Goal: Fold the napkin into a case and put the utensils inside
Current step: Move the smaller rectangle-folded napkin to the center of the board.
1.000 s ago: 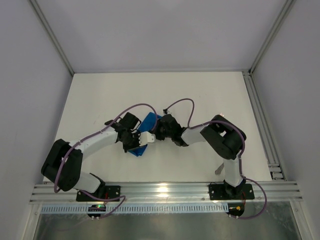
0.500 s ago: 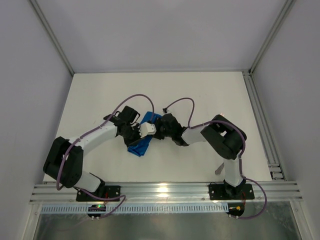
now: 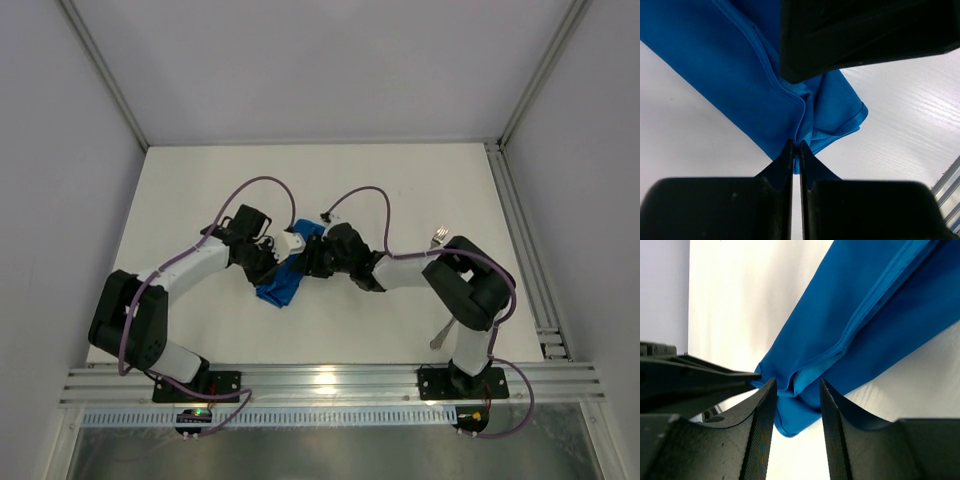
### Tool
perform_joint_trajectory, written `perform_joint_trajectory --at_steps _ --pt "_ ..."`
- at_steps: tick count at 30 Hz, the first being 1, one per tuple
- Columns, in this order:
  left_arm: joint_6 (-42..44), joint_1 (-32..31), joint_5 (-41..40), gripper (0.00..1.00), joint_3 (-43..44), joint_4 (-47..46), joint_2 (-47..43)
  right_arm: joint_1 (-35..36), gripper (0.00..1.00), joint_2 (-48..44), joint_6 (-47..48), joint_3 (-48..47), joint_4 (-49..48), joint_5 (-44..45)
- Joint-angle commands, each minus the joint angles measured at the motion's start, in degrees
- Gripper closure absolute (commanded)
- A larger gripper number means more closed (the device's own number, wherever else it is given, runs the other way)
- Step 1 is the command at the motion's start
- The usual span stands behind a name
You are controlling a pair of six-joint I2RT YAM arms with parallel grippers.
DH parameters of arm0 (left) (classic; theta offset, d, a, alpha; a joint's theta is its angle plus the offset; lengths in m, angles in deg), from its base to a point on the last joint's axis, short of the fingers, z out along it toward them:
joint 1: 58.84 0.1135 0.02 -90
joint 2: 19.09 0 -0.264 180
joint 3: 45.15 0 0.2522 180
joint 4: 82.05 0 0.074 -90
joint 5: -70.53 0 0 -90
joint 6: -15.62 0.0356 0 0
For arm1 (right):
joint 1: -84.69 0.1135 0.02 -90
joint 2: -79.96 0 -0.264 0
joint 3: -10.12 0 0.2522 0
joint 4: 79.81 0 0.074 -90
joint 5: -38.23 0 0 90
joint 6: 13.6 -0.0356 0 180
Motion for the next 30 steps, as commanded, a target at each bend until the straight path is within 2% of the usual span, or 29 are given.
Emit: perform_joint_trajectory --at_steps 1,5,7,10,11,12,13,14,18,20,23,26,30 --pt "-1.47 0.4 3.92 1.0 2.29 -2.11 0.46 -0.45 0.56 -1.72 5.24 1.54 -3.32 -4.17" --pt "-0.15 0.4 4.36 1.0 2.38 -1.4 0.82 -1.33 0.57 -1.62 7.17 1.46 -5.96 -6.72" --pt "-0.06 0.4 4.36 1.0 2.38 -1.23 0.73 -2.03 0.57 -2.94 12.67 1.72 -7.37 -9.01" --pt "0.47 0.4 4.54 1.0 2.11 -0.87 0.03 -5.01 0.57 -7.5 19.2 2.86 -7.29 -11.38" --pt "0.56 0.4 4.37 1.0 2.03 -0.35 -0.15 -8.59 0.57 -9.0 18.87 2.95 -6.85 -12.17" --pt "0.64 0.4 4.45 1.0 2.2 -0.08 -0.24 -10.71 0.57 -9.1 18.0 1.04 -5.37 -14.27" --pt "0.73 0.4 4.45 1.0 2.2 0.01 -0.15 -12.91 0.57 -8.84 17.38 -0.98 0.83 -14.9" --pt "0.73 0.4 4.54 1.0 2.2 0.09 -0.06 -15.98 0.57 -7.18 17.98 -6.66 4.54 -15.25" --pt "0.82 0.32 4.54 1.0 2.2 0.44 0.73 -17.24 0.57 -0.86 26.58 -23.73 27.53 -11.4" --pt "1.61 0.14 4.1 1.0 1.85 0.71 1.25 -17.59 0.54 2.05 30.27 -31.1 31.72 -6.83" --pt "3.19 -0.38 3.92 1.0 1.5 1.15 1.87 -18.2 0.48 8.46 33.18 -39.81 37.61 -4.88" --pt "4.51 -0.82 3.05 1.0 0.89 1.68 2.74 -18.64 0.4 16.55 35.2 -48.51 44.9 -7.95" --pt "5.13 -1.97 1.99 1.0 0.18 1.33 3.8 -18.64 0.39 22.71 35.74 -51.45 44.32 -14.8"
